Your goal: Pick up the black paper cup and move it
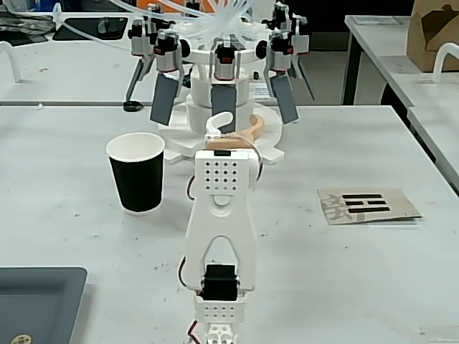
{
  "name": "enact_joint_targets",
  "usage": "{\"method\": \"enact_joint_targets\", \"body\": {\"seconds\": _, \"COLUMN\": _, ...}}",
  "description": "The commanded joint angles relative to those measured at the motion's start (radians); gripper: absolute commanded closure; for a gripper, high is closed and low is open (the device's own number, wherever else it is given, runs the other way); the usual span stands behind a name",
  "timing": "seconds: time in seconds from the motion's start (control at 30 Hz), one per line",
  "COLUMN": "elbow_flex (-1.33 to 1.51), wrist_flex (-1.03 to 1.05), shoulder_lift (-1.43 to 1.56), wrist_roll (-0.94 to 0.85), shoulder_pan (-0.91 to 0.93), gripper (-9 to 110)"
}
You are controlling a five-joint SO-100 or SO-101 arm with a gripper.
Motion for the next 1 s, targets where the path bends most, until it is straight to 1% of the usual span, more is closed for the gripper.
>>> {"method": "enact_joint_targets", "body": {"seconds": 0.0, "elbow_flex": 0.031, "wrist_flex": -0.064, "shoulder_lift": 0.058, "wrist_roll": -0.003, "shoulder_pan": -0.009, "gripper": 96}}
{"method": "enact_joint_targets", "body": {"seconds": 0.47, "elbow_flex": 0.058, "wrist_flex": -0.074, "shoulder_lift": 0.077, "wrist_roll": -0.005, "shoulder_pan": -0.008, "gripper": 96}}
{"method": "enact_joint_targets", "body": {"seconds": 0.97, "elbow_flex": 0.225, "wrist_flex": -0.130, "shoulder_lift": 0.189, "wrist_roll": -0.005, "shoulder_pan": -0.006, "gripper": 95}}
